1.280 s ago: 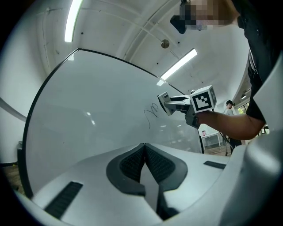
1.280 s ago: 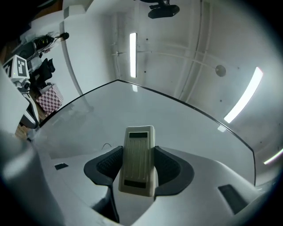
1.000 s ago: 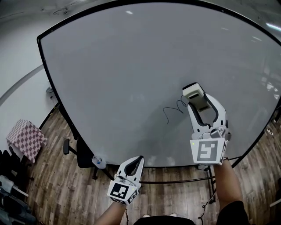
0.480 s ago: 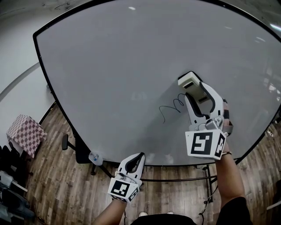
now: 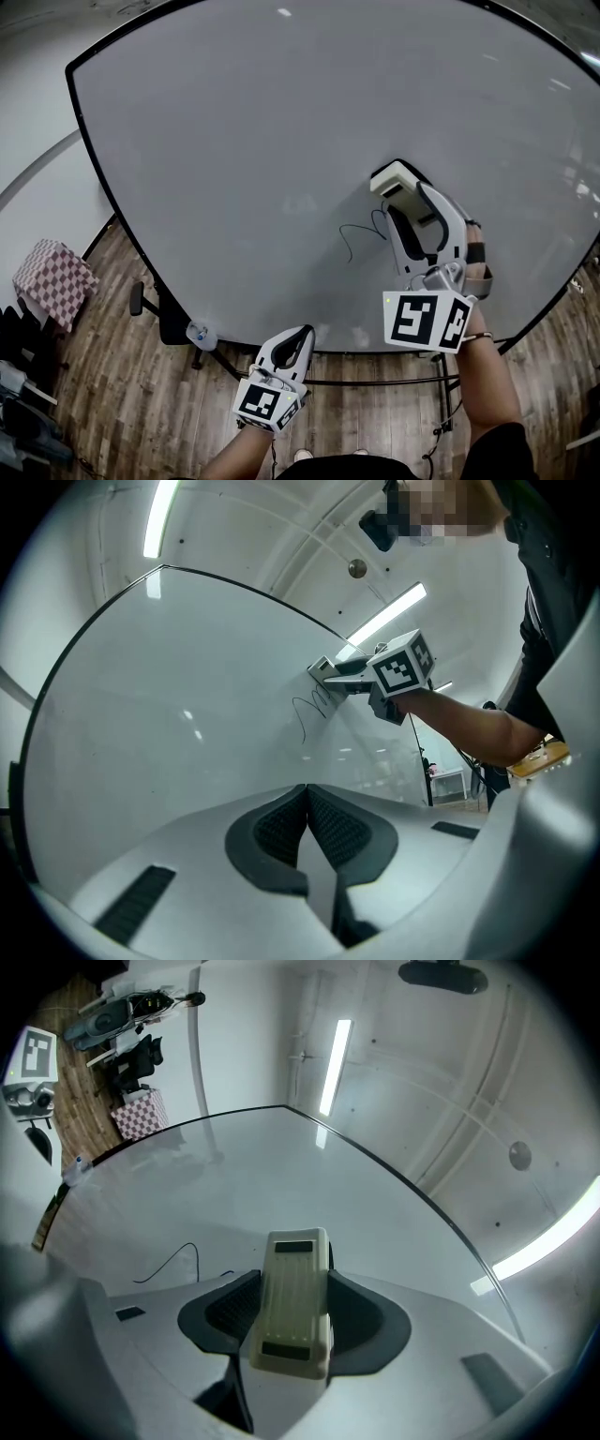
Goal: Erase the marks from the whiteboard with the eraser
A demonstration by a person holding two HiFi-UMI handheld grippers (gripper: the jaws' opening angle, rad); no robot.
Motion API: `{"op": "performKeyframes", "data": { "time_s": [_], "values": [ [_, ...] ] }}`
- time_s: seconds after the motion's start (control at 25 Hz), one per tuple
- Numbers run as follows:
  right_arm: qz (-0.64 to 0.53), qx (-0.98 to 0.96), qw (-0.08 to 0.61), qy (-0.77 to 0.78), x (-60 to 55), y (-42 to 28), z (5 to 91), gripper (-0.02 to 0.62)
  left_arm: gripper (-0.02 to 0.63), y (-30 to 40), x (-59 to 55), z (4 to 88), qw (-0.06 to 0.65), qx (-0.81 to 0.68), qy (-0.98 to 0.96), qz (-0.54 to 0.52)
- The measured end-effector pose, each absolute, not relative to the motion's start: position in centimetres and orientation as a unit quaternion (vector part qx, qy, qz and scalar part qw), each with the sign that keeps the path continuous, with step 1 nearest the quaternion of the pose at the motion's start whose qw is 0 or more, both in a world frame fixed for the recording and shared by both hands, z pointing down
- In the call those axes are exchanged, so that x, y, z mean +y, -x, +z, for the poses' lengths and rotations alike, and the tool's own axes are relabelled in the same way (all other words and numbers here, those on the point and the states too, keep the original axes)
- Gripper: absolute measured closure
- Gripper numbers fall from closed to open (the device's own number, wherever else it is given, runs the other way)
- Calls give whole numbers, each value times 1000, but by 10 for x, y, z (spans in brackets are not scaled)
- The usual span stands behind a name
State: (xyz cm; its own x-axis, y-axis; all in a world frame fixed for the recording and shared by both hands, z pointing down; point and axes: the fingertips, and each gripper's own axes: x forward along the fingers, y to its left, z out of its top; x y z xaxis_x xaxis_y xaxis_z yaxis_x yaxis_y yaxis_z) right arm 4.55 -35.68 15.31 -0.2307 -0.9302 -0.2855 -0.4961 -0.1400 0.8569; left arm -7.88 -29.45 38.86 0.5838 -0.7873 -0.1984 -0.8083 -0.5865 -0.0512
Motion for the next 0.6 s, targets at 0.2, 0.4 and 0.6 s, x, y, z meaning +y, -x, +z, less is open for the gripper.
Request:
{"op": "performKeyframes", "data": {
  "time_s": [0.2,0.4,0.6],
  "values": [
    [-486,-619,239,-568,-360,-33,175,353,588,87,-300,398,68,455,884,79],
    [-487,-620,253,-560,-363,-28,185,353,588,89,-303,395,67,459,882,79],
    [-488,-624,263,-551,-363,-22,197,353,588,90,-302,396,63,461,881,80]
  ]
}}
